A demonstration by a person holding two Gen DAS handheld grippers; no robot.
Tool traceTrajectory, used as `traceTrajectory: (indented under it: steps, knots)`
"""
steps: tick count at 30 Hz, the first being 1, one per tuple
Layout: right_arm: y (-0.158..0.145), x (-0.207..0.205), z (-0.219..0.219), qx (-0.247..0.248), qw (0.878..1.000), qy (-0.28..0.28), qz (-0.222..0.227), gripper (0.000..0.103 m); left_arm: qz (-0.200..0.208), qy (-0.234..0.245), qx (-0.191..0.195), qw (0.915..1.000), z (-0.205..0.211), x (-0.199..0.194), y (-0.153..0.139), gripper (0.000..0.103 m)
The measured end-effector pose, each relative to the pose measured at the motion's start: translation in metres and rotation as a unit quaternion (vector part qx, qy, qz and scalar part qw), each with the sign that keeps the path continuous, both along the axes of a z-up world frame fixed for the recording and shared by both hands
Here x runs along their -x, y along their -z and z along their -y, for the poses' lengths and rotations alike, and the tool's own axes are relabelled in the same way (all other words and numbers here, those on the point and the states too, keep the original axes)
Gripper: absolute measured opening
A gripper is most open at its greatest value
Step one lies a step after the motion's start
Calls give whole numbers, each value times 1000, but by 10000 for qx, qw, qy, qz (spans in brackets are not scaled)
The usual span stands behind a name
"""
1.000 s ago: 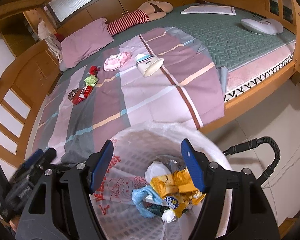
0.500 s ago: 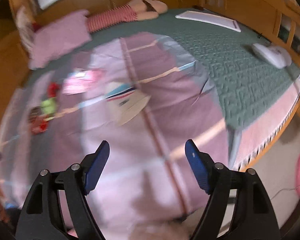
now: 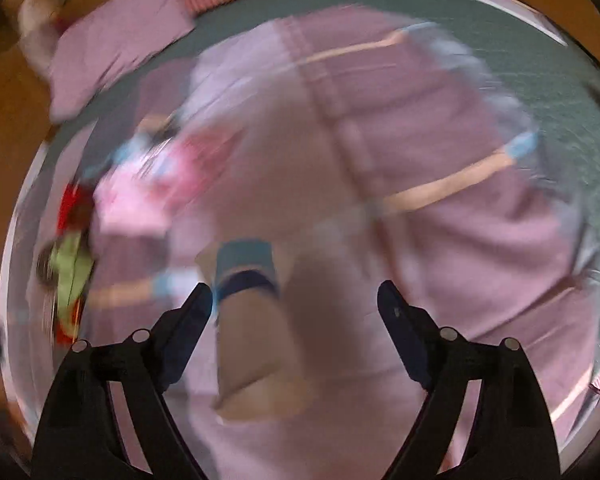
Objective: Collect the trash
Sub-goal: 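Grasp the white paper cup with the right gripper and lift it, then grasp the red cigarette box with the left gripper while the right holds the cup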
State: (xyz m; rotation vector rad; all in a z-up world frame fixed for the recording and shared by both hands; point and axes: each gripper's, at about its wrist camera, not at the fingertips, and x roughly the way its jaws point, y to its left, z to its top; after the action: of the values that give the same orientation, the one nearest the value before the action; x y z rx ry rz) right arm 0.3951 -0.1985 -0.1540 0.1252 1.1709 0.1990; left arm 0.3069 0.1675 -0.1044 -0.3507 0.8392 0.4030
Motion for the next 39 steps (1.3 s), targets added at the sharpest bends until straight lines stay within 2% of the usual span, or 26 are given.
traceTrajectory:
  steps: [1, 3, 5, 8, 10, 12, 15, 17, 19, 20, 21, 22, 24, 25, 27, 29, 31, 34, 39]
  knots:
    - [3, 6, -10, 0, 9997, -242, -58, 66, 5, 102, 27, 9999, 0, -10, 1, 98]
    - [10, 23, -31, 49, 9976, -666, -193, 39, -19, 271, 110, 9996, 4, -22, 6, 98]
    - [9, 38, -43, 142, 9961, -864, -86, 33, -129, 392, 265, 9988, 13, -34, 13, 98]
    - [5, 50, -57, 99, 9940, -1082, -93, 33, -277, 478, 879, 9946, 22, -45, 23, 98]
    - [4, 56, -70, 170, 9915, -1286, -65, 33, -513, 459, 1421, 9874, 25, -54, 35, 98]
    - [4, 61, -83, 368, 9886, -1463, -17, 33, -764, 346, 1731, 9813, 28, -61, 51, 98]
    - [5, 70, -93, 564, 9852, -1618, 21, 33, -1094, 36, 1747, 9785, 31, -72, 72, 100]
    - [3, 83, -99, 589, 9831, -1734, 43, 33, -986, -37, 1552, 9829, 34, -76, 71, 99]
    - [3, 91, -100, 623, 9815, -1810, 32, 33, -990, -25, 1491, 9838, 35, -78, 72, 99]
    - [1, 96, -97, 674, 9811, -1813, 54, 33, -975, 55, 1374, 9857, 37, -78, 71, 91]
    - [0, 97, -98, 714, 9810, -1804, 84, 33, -961, 142, 1218, 9878, 38, -78, 70, 78]
    - [-2, 99, -96, 753, 9809, -1790, 123, 33, -928, 274, 1158, 9885, 38, -78, 68, 77]
    - [-5, 103, -89, 766, 9821, -1710, 189, 33, -922, 265, 1331, 9865, 32, -72, 66, 73]
    - [-6, 104, -85, 725, 9833, -1657, 200, 33, -868, 224, 1493, 9847, 28, -65, 65, 58]
    - [-11, 105, -76, 607, 9869, -1476, 214, 33, -705, 311, 1317, 9883, 26, -57, 54, 31]
    - [-17, 107, -67, 490, 9899, -1303, 266, 33, -578, 514, 885, 9931, 35, -47, 38, 17]
    - [-22, 114, -66, 415, 9911, -1221, 338, 33, -407, 769, 639, 9942, 45, -37, 25, 14]
    - [-29, 123, -60, 301, 9925, -1106, 428, 33, -203, 1041, 583, 9926, 55, -27, 15, 6]
    - [-32, 128, -49, 197, 9939, -989, 454, 33, 235, 1066, 1227, 9864, 41, -10, 6, 5]
